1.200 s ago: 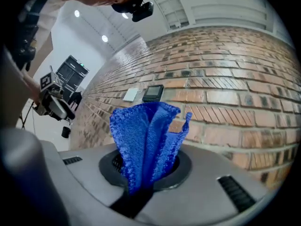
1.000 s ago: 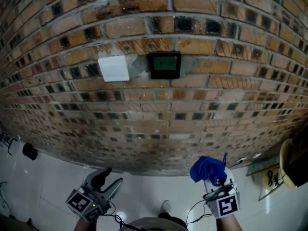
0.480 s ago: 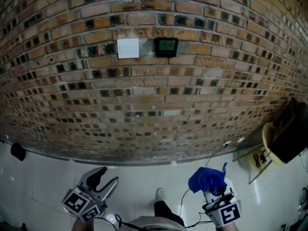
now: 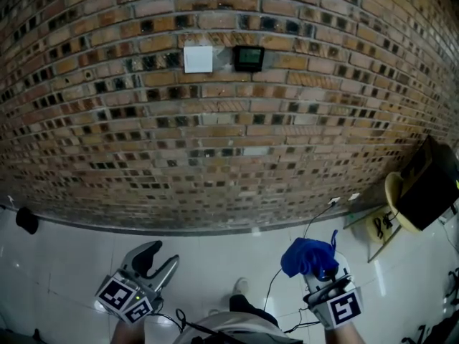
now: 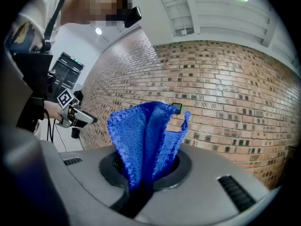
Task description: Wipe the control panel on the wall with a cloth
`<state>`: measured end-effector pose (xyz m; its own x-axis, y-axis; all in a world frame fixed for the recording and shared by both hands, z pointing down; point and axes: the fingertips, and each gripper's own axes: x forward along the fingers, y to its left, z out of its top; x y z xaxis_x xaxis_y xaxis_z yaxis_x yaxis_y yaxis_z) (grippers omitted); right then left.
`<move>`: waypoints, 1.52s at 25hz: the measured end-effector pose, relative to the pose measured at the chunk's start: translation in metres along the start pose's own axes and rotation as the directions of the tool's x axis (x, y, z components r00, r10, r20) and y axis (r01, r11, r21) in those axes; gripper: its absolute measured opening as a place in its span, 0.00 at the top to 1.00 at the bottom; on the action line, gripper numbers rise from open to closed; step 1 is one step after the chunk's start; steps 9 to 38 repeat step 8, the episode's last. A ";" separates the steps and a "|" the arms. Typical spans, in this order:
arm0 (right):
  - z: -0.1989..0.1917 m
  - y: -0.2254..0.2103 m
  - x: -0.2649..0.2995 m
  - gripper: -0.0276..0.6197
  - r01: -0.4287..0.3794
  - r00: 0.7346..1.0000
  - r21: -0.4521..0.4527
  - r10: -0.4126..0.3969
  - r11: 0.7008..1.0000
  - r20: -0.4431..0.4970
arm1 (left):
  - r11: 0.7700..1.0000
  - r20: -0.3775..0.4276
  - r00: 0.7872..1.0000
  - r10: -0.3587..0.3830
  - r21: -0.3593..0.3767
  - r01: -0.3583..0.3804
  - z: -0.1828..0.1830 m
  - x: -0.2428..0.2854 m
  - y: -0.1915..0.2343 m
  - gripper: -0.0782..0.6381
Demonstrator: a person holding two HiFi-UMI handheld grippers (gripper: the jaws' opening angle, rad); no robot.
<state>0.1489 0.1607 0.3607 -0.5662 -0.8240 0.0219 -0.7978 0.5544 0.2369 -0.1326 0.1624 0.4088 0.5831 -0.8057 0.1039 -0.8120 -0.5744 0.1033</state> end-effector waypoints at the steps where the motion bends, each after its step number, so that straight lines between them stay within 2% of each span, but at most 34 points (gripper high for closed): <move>1: 0.001 0.001 -0.002 0.82 0.001 1.000 -0.005 -0.001 1.000 0.002 | 1.000 0.001 1.000 -0.003 0.003 0.003 0.000 -0.002 -0.002 0.60; 8: -0.002 0.008 -0.005 0.82 -0.001 1.000 -0.003 0.001 1.000 -0.007 | 1.000 0.004 1.000 -0.025 0.005 0.025 0.000 -0.006 -0.010 0.60; 38: -0.002 0.008 -0.005 0.82 -0.001 1.000 -0.003 0.001 1.000 -0.007 | 1.000 0.004 1.000 -0.025 0.005 0.025 0.000 -0.006 -0.010 0.60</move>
